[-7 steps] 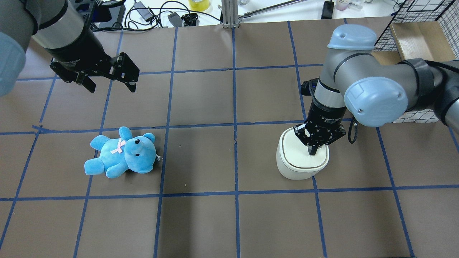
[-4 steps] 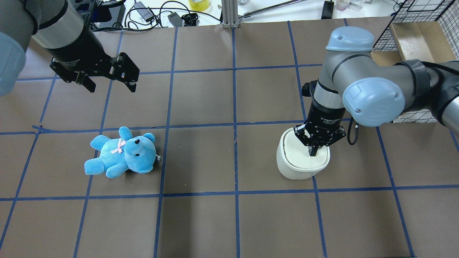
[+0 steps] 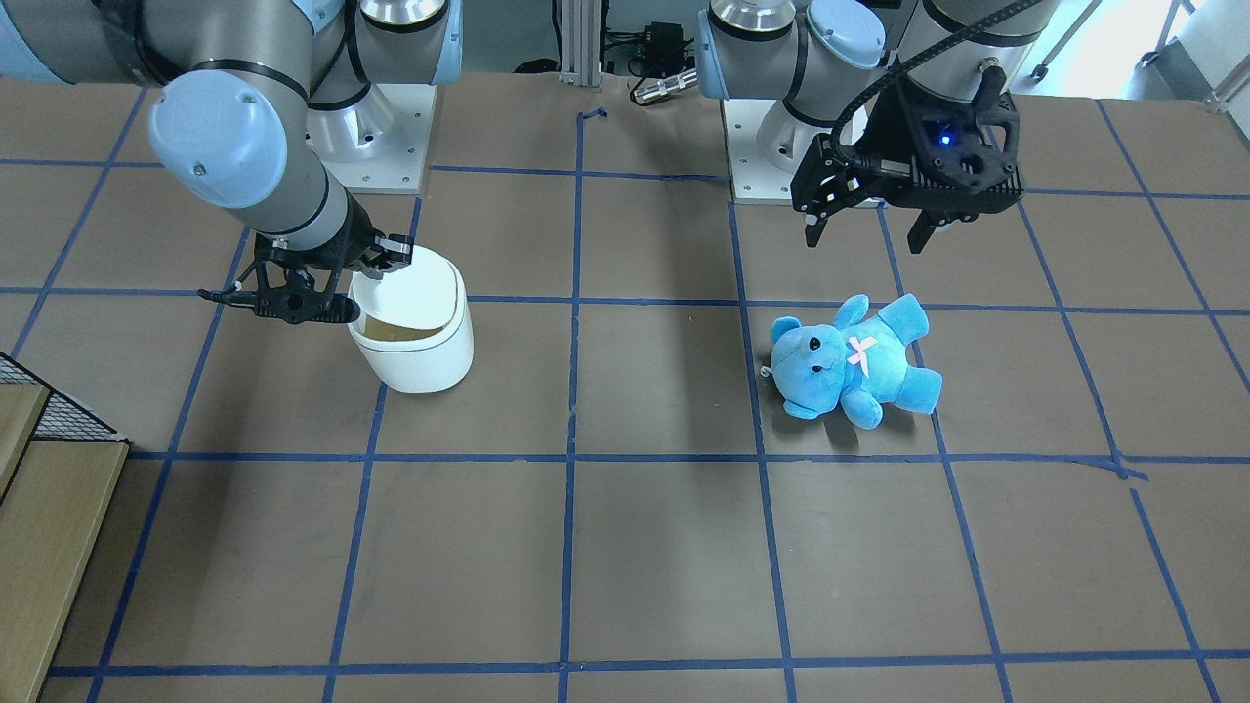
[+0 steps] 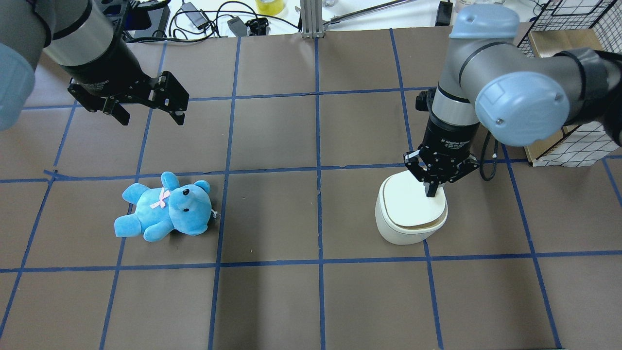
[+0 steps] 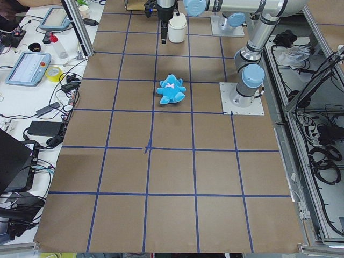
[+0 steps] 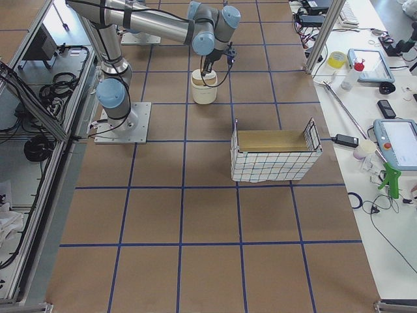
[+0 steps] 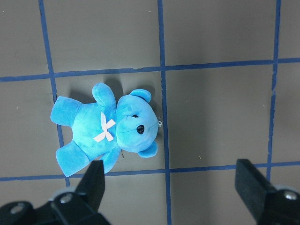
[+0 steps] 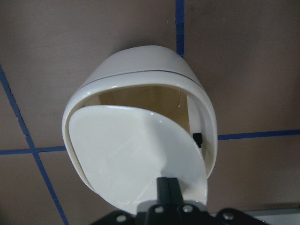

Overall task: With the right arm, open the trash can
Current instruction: 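Lift the right gripper upward, flipping the lid open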

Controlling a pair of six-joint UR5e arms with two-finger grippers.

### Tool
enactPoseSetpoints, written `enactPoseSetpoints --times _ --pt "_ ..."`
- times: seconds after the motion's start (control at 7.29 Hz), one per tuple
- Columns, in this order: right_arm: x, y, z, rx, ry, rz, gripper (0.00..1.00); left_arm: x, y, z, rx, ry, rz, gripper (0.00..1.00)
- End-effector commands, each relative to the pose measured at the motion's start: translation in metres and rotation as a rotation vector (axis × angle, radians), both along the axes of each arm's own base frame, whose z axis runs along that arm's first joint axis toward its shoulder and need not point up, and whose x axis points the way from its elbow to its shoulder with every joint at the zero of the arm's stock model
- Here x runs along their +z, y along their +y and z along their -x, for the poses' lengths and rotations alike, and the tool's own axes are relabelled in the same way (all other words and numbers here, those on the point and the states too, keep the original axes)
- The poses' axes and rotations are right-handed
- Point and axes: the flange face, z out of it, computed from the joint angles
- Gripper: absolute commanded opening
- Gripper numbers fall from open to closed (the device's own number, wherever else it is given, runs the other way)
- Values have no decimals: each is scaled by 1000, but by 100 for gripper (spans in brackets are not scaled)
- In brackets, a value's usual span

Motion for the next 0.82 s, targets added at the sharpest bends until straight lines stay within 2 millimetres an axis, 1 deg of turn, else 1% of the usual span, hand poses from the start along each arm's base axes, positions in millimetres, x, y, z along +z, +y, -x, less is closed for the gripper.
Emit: enactPoseSetpoints --times 0.0,0.14,0.27,0.41,0.55,0.69 --pt "77 -8 0 2 2 26 0 0 0 0 0 0 0 100" --pt "111 -16 1 10 8 87 4 0 0 0 0 1 0 100" --pt "130 -23 6 43 44 142 23 0 0 0 0 1 0 100" --pt "139 -32 8 77 46 206 58 0 0 0 0 0 0 100" --pt "141 -36 10 88 42 239 87 0 0 0 0 0 0 100" --pt "142 -39 10 96 32 254 100 0 0 0 0 0 0 100"
